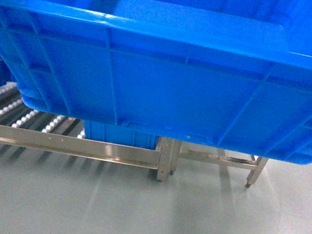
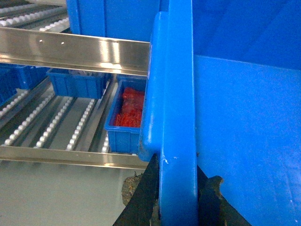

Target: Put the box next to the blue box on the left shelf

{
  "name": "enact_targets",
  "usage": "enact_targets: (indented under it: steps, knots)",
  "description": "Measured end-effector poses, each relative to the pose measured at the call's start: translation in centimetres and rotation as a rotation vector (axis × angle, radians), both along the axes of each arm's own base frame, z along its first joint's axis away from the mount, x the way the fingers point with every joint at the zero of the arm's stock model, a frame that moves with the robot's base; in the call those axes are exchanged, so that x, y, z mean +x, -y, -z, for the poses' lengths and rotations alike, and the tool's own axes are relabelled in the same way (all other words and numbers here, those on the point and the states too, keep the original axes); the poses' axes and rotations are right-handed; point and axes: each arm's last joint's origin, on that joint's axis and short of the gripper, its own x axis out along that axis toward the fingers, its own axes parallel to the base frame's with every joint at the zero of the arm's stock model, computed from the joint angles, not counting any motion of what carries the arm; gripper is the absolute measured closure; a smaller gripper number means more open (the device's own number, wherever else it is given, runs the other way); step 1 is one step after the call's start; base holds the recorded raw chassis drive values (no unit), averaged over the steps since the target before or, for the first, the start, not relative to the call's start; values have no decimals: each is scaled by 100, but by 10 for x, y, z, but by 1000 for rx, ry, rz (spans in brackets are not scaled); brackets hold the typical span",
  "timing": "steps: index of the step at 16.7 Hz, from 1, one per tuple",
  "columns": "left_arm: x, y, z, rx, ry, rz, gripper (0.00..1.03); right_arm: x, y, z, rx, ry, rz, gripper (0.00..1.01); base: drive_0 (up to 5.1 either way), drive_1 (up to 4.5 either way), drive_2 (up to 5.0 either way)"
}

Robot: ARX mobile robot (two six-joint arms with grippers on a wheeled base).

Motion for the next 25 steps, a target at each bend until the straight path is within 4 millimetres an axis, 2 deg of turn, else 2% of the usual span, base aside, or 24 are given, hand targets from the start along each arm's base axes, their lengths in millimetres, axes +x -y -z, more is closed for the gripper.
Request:
enact_targets:
  steps: [25]
  knots:
    - [0, 0, 0, 1, -1, 0, 95, 0, 0, 0, 0, 0, -1, 82, -501, 245, 245]
